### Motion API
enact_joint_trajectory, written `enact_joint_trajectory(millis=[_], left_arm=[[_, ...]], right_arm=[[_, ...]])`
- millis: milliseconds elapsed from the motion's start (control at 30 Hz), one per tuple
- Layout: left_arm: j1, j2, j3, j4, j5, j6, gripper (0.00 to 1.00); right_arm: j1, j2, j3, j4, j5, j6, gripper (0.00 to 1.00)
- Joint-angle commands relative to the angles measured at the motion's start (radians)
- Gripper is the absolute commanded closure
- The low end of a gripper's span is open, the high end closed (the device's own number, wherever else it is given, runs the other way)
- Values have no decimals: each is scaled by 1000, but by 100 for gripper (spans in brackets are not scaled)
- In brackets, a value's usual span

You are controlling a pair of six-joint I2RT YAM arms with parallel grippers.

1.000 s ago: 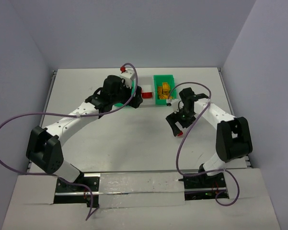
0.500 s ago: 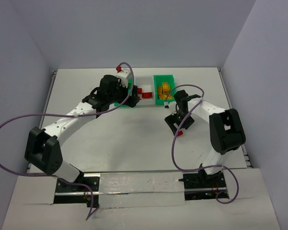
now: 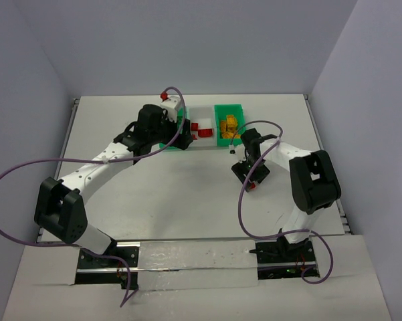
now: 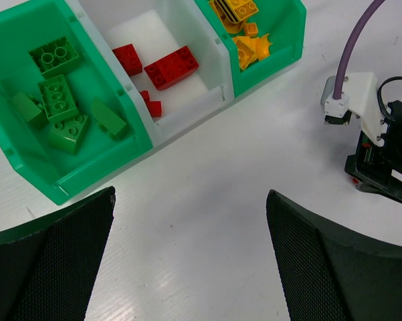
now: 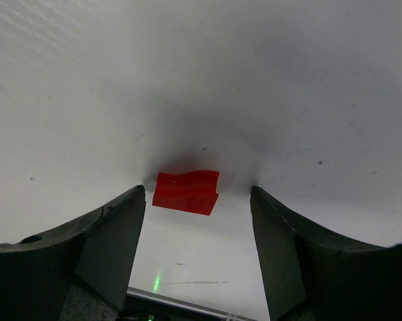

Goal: Sort the legos into containers by color

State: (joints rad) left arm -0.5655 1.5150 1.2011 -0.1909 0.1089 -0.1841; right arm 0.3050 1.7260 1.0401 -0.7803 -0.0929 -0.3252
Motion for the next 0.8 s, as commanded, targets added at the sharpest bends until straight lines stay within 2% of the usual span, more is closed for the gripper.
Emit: enact_joint_trajectory(millis=[0,267,433,500,600,667,767], left_arm=[[10,-29,0,30,17,-8,1],[13,-29,-6,31,18,-5,1],[17,-37,-12,26,14,-1,1],[31,-38,-9,19,25,-16,1],[125,-38,-9,14,140,-93,1],[206,-39,-8,21,220,-128,1],[276,-45,6,13,250,-158,1]], right_arm=[[10,-5,-17,15,15,15,34],[29,-22,9,-11,-17,20,59],[48,-69,93,-67,-70,21,65],[58,-93,165,-86,-89,23,65],[66,-91,328,-96,-105,43,66],[75,-53,459,-85,-101,64,66],[96,38,648,-62,-86,90,66]])
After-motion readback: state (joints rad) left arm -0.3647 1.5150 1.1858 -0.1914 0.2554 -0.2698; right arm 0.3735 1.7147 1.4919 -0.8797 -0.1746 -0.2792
